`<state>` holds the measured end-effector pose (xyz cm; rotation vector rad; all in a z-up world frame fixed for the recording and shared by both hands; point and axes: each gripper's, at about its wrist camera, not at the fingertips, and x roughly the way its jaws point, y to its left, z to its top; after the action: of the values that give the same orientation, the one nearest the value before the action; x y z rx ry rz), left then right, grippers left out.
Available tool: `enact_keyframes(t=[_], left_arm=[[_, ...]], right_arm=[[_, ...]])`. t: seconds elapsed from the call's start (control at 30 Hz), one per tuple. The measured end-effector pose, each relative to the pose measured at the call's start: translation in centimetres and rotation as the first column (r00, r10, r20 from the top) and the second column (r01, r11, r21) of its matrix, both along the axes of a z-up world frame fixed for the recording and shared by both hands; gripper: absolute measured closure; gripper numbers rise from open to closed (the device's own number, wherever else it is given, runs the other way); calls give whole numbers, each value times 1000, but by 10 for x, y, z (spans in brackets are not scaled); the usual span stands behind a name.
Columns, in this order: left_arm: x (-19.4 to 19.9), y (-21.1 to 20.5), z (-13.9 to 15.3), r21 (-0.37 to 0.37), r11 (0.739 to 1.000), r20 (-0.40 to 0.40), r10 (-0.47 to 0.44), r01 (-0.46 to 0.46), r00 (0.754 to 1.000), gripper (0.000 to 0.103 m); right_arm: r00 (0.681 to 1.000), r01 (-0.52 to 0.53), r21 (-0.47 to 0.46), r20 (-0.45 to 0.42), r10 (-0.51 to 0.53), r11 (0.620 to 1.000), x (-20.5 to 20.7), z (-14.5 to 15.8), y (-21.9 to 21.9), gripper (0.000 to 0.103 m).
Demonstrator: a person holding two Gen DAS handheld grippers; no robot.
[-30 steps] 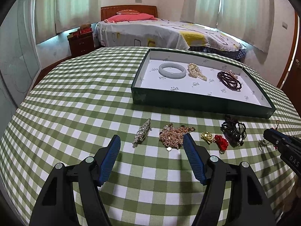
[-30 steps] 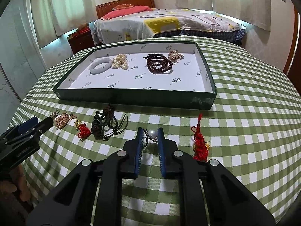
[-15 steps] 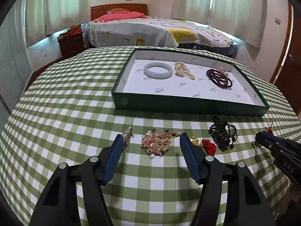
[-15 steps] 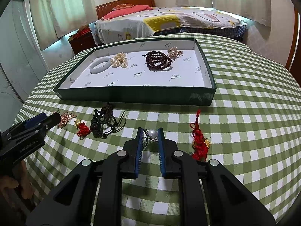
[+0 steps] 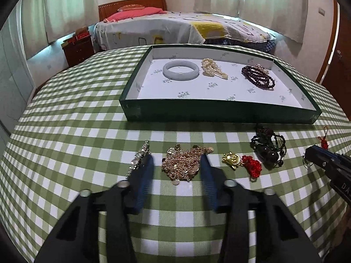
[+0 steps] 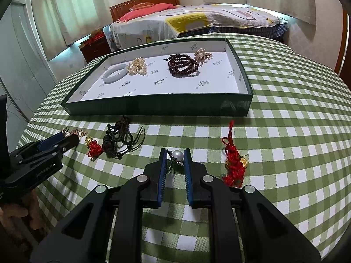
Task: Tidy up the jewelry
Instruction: 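Lift the silver ring with the right gripper while the left gripper moves toward the gold chain, then close the left gripper on the gold chain while the right gripper holds the ring, then carry the gold chain and silver ring over the tray with both grippers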
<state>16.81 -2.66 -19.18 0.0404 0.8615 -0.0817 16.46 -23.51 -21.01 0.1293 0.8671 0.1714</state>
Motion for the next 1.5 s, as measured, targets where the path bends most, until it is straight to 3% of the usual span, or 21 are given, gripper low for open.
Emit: enact_keyframes(t=[0.13,0.3,0.93,1.5], left_arm=[[-3,2,0,7,1000,8,-11,11,1000,83],[-4,6,2,-16,1000,13,-18,18,1000,87],[-16,10,31,-47,999,83,-18,22,996,89],[-29,12,72,-81,996,167,-18,32,986,89]], right_arm=[[1000,1,0,0,-1,1000,0,0,0,87],[1000,1,0,0,-1,1000,0,-1,0,87],[1000,-4,-6,27,4,1000,-4,10,2,87],[996,-20,-12,89,21,1000,-18,40,5,87]])
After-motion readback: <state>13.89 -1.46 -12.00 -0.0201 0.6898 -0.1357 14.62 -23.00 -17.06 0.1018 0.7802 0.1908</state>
